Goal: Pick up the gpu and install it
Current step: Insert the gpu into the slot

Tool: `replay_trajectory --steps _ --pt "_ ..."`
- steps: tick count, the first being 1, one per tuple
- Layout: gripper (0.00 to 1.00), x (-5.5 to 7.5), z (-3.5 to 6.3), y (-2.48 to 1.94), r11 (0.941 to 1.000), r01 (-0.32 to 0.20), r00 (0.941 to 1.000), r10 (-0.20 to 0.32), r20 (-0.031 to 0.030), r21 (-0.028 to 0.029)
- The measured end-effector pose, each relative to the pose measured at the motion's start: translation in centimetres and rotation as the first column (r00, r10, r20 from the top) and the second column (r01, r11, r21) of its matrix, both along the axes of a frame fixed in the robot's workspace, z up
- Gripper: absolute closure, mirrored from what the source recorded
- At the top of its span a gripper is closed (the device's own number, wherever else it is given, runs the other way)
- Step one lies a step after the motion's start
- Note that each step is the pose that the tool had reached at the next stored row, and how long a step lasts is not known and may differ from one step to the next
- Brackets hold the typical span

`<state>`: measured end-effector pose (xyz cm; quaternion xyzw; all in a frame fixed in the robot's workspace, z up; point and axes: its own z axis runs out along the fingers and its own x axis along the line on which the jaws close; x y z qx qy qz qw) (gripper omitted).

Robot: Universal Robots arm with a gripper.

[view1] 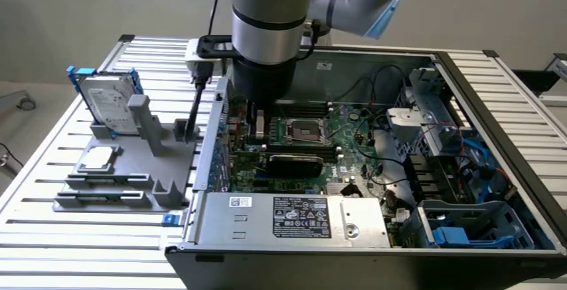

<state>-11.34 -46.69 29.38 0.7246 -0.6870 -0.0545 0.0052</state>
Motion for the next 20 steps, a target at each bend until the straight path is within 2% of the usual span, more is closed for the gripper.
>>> replay_trajectory --steps 6,11,14,20 --pt "0.89 -1.6 0.0 -0.16 1.0 0.0 1.0 0.0 -0.0001 -0.0009" --pt "0.89 -1.9 0.17 -0.22 1.0 0.0 1.0 0.0 -0.0018 -0.0033" --pt "0.89 -1.9 0.4 -0.31 1.0 0.0 1.0 0.0 -0.0039 -0.0066" --pt "0.89 -1.9 0.7 -0.77 0.9998 0.0 1.0 -0.001 -0.0086 -0.0174"
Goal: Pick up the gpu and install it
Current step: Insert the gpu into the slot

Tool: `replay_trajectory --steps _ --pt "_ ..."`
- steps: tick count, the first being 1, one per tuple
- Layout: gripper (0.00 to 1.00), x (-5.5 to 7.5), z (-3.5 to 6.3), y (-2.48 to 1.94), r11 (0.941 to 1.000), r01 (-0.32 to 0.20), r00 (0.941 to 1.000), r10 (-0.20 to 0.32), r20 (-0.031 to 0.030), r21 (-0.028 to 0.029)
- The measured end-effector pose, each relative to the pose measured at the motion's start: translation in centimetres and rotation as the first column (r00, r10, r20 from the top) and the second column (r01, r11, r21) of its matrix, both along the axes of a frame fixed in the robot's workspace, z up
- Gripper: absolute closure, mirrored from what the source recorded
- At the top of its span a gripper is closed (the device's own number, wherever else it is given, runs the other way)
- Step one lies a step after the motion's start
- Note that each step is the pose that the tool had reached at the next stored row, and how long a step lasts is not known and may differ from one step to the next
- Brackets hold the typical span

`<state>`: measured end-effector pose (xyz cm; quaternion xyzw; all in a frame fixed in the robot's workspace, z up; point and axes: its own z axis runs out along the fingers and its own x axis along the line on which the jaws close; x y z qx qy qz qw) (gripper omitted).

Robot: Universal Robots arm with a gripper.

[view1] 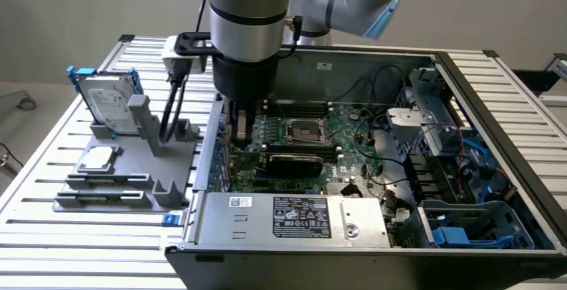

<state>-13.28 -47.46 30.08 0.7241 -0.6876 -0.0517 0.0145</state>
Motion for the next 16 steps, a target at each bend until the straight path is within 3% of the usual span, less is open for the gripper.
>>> replay_trajectory --steps 6,16 --pt "0.89 -0.25 0.02 -0.14 1.0 0.006 1.0 -0.006 -0.0003 -0.0046" --pt "0.89 -0.74 0.02 -0.16 0.9997 0.026 0.9997 -0.026 -0.0014 -0.0055"
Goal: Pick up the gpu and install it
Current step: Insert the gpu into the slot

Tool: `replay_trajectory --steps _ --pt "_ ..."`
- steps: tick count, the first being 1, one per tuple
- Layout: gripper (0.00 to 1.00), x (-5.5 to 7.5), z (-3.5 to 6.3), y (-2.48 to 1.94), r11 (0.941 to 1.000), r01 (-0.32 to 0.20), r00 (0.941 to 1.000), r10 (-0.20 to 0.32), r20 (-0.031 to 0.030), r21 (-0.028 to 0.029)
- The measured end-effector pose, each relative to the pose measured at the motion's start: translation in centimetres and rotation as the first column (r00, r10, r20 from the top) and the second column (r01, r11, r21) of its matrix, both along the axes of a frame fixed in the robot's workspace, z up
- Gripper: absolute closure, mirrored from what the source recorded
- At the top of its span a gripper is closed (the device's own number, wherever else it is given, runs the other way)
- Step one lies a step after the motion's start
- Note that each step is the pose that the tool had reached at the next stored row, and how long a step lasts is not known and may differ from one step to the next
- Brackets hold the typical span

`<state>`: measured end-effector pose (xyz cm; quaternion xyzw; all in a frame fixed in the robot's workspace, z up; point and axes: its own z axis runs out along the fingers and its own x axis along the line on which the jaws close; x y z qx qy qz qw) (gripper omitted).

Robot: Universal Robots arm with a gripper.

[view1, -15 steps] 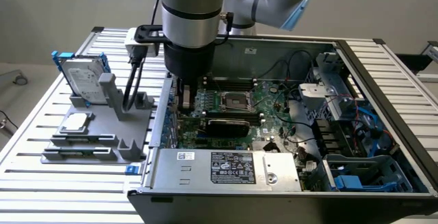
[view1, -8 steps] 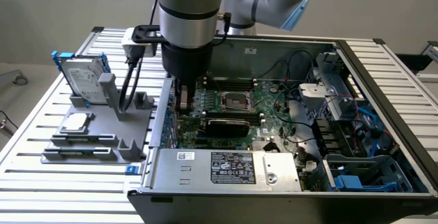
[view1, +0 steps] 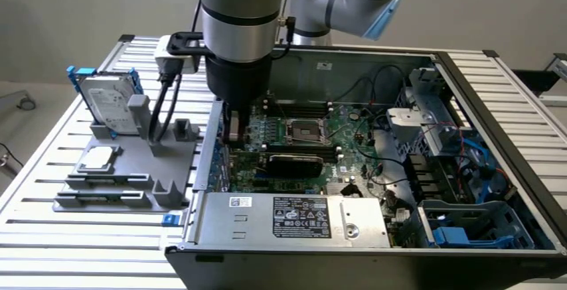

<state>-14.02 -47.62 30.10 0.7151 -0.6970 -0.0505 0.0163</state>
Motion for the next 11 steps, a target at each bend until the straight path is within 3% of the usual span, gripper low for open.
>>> replay_trajectory --steps 11 --pt "0.89 -0.23 0.0 0.0 0.9979 0.065 0.9979 -0.065 -0.0021 -0.0001"
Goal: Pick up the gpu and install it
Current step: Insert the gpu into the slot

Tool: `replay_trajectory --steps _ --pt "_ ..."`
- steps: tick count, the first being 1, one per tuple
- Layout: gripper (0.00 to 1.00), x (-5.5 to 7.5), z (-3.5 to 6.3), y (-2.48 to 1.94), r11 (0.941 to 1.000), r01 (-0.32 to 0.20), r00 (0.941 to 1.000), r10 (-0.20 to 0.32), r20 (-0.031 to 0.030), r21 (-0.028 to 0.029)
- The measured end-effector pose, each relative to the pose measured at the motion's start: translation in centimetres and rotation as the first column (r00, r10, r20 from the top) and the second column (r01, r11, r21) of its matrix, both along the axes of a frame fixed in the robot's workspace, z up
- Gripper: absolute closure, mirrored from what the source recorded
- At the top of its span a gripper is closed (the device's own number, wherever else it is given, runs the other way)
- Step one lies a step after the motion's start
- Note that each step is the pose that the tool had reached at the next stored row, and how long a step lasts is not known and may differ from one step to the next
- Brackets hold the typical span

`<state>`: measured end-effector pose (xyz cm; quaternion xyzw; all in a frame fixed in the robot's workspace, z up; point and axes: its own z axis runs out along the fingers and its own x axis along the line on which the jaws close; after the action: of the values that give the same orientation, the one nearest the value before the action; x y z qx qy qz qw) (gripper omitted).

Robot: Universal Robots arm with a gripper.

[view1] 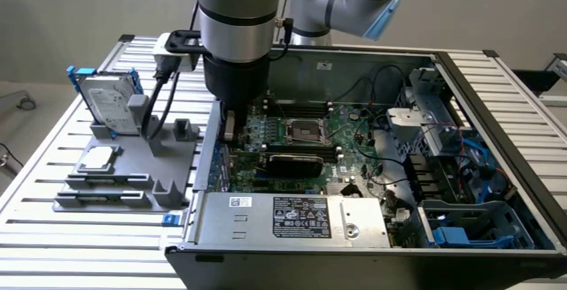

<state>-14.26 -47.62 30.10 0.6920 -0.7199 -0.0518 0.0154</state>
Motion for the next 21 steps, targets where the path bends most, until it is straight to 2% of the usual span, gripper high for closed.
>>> replay_trajectory --steps 5,10,15,21 --pt "0.89 -0.08 0.0 0.05 0.9997 0.025 0.9997 -0.025 0.0 0.0002" --pt "0.89 -0.09 0.12 0.45 0.9994 0.034 0.9994 -0.034 0.0 0.0" --pt "0.89 -0.08 0.19 0.56 0.999 0.046 0.999 -0.046 -0.0001 -0.0007" --pt "0.89 -0.08 0.59 0.58 0.9983 0.058 0.9983 -0.058 0.0001 -0.0074"
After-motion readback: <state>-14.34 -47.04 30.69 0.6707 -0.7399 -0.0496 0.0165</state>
